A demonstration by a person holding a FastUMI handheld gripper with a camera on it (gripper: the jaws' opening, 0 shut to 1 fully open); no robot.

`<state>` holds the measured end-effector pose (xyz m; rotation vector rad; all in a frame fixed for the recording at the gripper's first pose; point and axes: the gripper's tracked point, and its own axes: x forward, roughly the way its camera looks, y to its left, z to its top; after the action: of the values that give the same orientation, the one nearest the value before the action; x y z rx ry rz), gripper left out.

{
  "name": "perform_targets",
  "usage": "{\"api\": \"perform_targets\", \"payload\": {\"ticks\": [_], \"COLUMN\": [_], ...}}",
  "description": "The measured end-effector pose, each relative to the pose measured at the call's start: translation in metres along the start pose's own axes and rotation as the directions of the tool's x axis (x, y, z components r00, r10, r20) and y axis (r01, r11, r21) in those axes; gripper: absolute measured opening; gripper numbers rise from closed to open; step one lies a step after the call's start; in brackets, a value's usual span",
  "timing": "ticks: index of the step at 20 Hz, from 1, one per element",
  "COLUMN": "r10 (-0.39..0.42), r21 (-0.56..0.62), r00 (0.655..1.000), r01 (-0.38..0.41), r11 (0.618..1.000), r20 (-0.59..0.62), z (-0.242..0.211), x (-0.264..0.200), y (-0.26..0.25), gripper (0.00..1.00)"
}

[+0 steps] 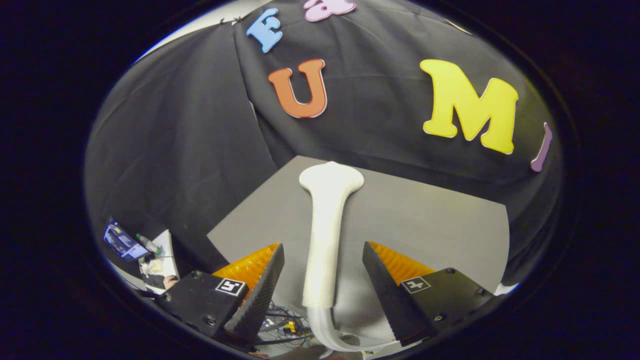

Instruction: Iron the clothes twice with a garment steamer, once on the left side and once on the right side.

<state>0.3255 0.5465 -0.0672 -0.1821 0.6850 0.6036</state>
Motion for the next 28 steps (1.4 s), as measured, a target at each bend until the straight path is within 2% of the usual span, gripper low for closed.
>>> {"api": "perform_targets", "payload": {"ticks": [4, 9, 12, 14, 15, 22, 28], "r10": [-0.031, -0.048, -0.05, -0.035, -0.041, 0.004, 0.044], "r21": [0.021, 0.048, 0.051, 0.064, 0.062, 0.114, 0.143], "r00": [0.997, 0.992, 0.991, 0.991, 0.992, 1.0, 0.992], "r01": [0.032, 0.054, 0.057, 0.044, 0.049, -0.003, -0.062], "r11": [0.999, 0.997, 0.997, 0.997, 0.997, 0.994, 0.988], "r20": [-0.073, -0.121, -0.128, -0.126, -0.12, -0.005, 0.121], "z": [-0.002, -0.004, -0.004, -0.002, -0.002, 0.006, 0.019], "x": [0.024, 0.04, 0.042, 0.042, 0.043, 0.035, -0.007], "y": [-0.002, -0.005, -0.004, 0.002, 0.004, 0.001, 0.003], "gripper": [0.91, 0.72, 0.69, 0.59, 0.41, 0.34, 0.33]}}
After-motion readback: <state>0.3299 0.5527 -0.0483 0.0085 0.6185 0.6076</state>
